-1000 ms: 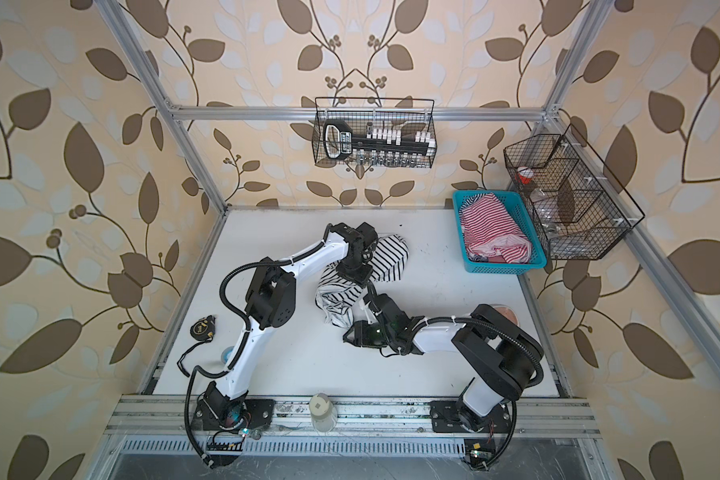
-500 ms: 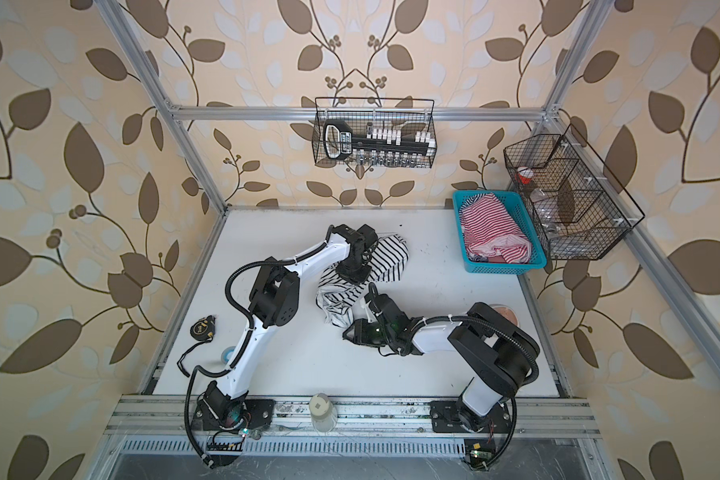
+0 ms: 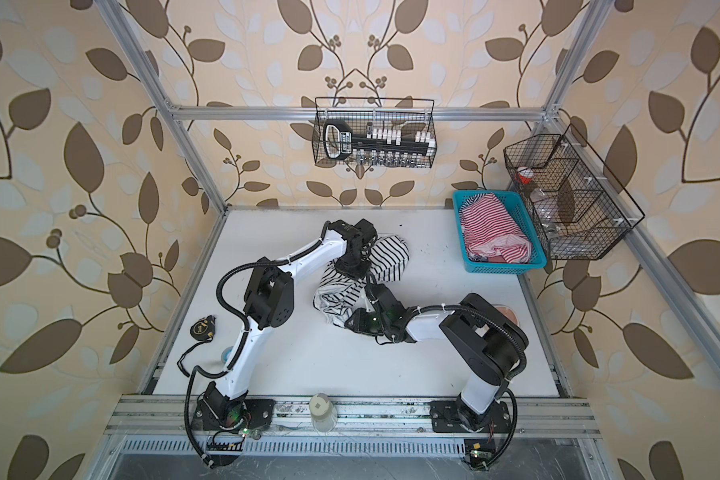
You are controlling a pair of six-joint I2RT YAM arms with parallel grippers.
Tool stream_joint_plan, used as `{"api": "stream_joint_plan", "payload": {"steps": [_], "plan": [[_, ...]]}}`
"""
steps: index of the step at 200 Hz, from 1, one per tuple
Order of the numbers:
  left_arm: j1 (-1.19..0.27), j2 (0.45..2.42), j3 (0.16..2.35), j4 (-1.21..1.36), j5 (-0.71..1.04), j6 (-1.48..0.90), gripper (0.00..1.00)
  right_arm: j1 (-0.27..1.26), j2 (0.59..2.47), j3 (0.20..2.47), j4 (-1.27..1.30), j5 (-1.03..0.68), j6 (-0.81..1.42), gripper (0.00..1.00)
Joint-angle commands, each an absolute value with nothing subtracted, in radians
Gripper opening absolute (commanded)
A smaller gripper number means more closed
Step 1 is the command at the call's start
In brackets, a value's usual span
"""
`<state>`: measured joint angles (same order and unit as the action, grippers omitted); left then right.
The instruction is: Fold and stack the tank tops
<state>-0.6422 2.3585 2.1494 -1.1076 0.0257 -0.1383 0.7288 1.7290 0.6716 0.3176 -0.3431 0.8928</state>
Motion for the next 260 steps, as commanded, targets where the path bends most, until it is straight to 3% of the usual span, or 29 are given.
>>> {"api": "stream_joint_plan", "payload": {"steps": [1,14,91,122,155,182,220,245,260], "plan": [[-0.646,2.262,2.169,-1.141,0.044,-0.154,0.0,0.732,1.774,0.676,0.298,-0.357,0.915,0.16],[-0.645,2.251,2.171,-1.148,0.031,-0.153,0.0,0.732,1.763,0.674,0.286,-0.351,0.908,0.0],[-0.572,2.124,2.1,-1.138,-0.036,-0.178,0.0,0.583,1.413,0.742,-0.203,-0.134,0.643,0.0],[-0.561,2.044,1.938,-1.087,0.002,-0.206,0.15,0.503,1.32,0.831,-0.409,-0.079,0.484,0.0],[-0.561,1.974,1.701,-0.989,0.083,-0.263,0.45,0.453,1.317,0.852,-0.496,-0.107,0.408,0.0],[-0.562,1.922,1.568,-0.93,0.091,-0.31,0.54,0.45,1.327,0.821,-0.497,-0.132,0.407,0.0],[-0.562,1.85,1.504,-0.908,0.075,-0.344,0.53,0.449,1.315,0.782,-0.488,-0.144,0.425,0.0],[-0.562,1.818,1.488,-0.9,0.061,-0.367,0.41,0.451,1.304,0.764,-0.479,-0.148,0.435,0.0],[-0.563,1.809,1.477,-0.883,0.05,-0.375,0.41,0.453,1.301,0.758,-0.474,-0.153,0.439,0.0]]}}
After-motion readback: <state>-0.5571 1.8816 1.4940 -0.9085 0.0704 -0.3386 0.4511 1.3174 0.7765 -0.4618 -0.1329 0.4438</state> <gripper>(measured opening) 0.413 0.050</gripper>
